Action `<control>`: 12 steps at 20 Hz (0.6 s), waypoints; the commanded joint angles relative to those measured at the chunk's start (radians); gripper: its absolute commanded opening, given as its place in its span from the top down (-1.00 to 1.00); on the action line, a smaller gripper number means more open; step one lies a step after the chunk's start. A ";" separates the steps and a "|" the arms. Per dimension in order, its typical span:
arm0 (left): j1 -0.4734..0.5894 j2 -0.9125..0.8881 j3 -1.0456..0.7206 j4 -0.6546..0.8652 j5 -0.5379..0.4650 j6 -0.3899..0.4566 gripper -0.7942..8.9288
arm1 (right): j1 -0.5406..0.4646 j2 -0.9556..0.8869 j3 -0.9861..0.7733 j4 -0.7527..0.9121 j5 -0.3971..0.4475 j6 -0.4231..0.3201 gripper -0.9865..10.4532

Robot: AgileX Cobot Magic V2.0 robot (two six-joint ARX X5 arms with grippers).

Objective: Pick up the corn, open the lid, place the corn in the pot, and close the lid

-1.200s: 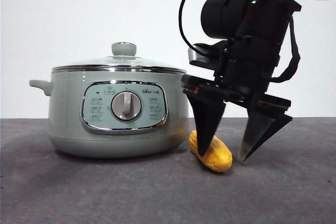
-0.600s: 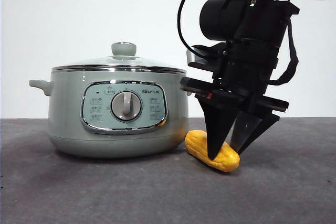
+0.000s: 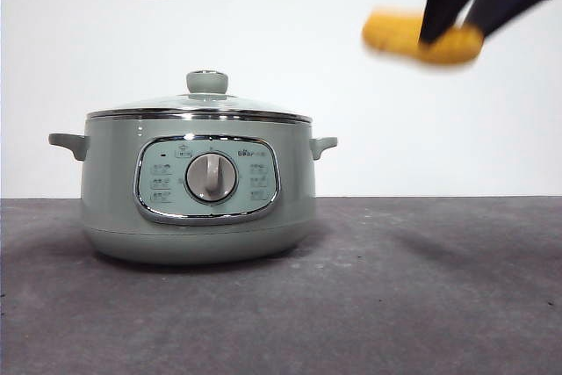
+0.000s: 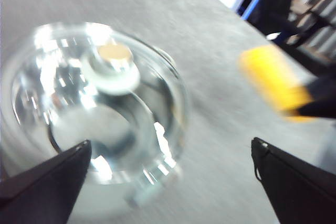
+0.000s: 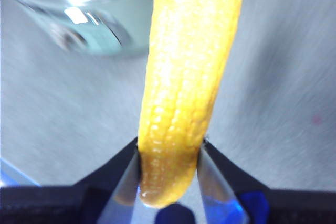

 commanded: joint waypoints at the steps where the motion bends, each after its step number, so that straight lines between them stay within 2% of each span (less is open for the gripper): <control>1: -0.080 0.062 0.000 0.103 -0.131 0.013 -0.32 | 0.000 -0.097 0.003 -0.014 0.004 0.001 0.85; 5: -0.213 0.195 0.008 0.263 -0.373 0.079 -0.32 | 0.000 -0.199 0.003 -0.068 0.005 0.027 0.85; 8: -0.283 0.319 0.063 0.310 -0.539 0.190 -0.32 | 0.000 -0.231 0.003 -0.119 0.005 0.027 0.85; 12: -0.298 0.476 0.159 0.311 -0.584 0.217 -0.32 | 0.000 -0.238 0.003 -0.163 0.005 0.027 0.85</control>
